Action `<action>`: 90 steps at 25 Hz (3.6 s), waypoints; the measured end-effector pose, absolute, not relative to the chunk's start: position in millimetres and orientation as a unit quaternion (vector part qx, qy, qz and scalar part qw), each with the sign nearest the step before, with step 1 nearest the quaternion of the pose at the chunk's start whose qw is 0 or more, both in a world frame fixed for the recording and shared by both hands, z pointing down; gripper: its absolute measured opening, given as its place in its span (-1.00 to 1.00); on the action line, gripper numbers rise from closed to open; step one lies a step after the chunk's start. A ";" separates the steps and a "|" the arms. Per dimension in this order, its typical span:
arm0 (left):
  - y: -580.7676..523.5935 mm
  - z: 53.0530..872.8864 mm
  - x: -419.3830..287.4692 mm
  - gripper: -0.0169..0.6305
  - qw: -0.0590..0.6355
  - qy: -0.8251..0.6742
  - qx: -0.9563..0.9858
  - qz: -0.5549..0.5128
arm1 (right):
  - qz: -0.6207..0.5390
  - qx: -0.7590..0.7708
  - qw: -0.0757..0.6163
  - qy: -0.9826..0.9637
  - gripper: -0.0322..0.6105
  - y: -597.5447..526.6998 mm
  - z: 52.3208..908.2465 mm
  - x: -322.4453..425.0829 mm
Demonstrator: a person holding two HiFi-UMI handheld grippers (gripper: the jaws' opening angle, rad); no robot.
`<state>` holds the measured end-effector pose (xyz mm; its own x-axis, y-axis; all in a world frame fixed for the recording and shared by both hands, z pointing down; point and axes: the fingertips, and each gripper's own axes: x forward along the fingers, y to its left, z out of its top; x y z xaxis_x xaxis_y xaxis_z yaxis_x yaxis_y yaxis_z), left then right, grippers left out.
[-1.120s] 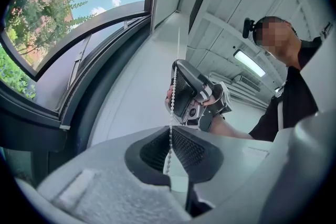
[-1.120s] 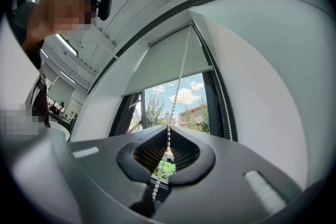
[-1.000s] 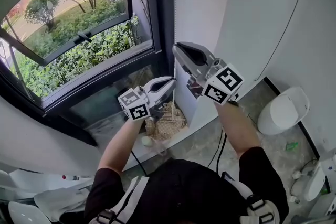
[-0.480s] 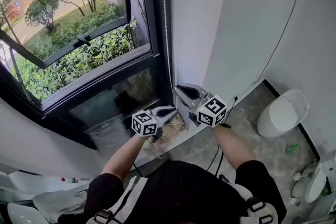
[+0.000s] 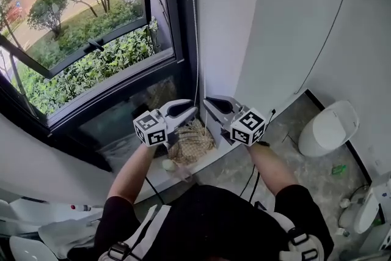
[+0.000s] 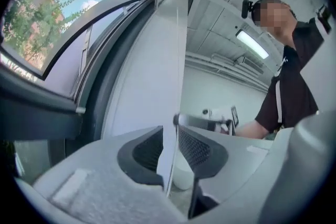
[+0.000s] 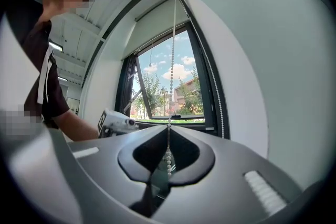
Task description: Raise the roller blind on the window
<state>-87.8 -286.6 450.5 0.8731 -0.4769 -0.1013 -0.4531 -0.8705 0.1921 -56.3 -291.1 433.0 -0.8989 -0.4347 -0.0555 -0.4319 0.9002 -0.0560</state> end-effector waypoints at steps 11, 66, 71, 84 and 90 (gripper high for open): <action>-314.3 264.9 -86.7 -0.65 0.038 -0.182 0.963 -0.193 | -0.014 -0.211 0.012 0.977 -0.85 -290.0 434.0 -62.3; -282.4 398.8 -54.2 -0.90 0.050 -0.233 0.963 -0.126 | 0.075 -0.212 0.136 0.965 -0.64 -287.7 262.8 -54.4; -280.7 397.4 -58.7 -0.90 0.055 -0.237 0.962 -0.127 | 0.057 -0.210 0.149 0.965 -0.79 -289.3 261.5 -60.4; -284.8 401.8 -59.8 -0.90 0.064 -0.236 0.960 -0.137 | 0.036 -0.214 0.164 0.962 -0.87 -294.7 277.5 -60.0; -286.1 481.6 -42.0 -0.90 0.093 -0.235 0.967 -0.041 | 0.041 -0.238 0.080 0.967 -0.88 -300.4 359.4 -63.8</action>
<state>-42.0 -286.1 481.6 0.8866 -0.4612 -0.0355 -0.4461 -0.8728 0.1981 -63.8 -300.4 359.4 -0.8745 -0.4530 -0.1734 -0.4660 0.8839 0.0407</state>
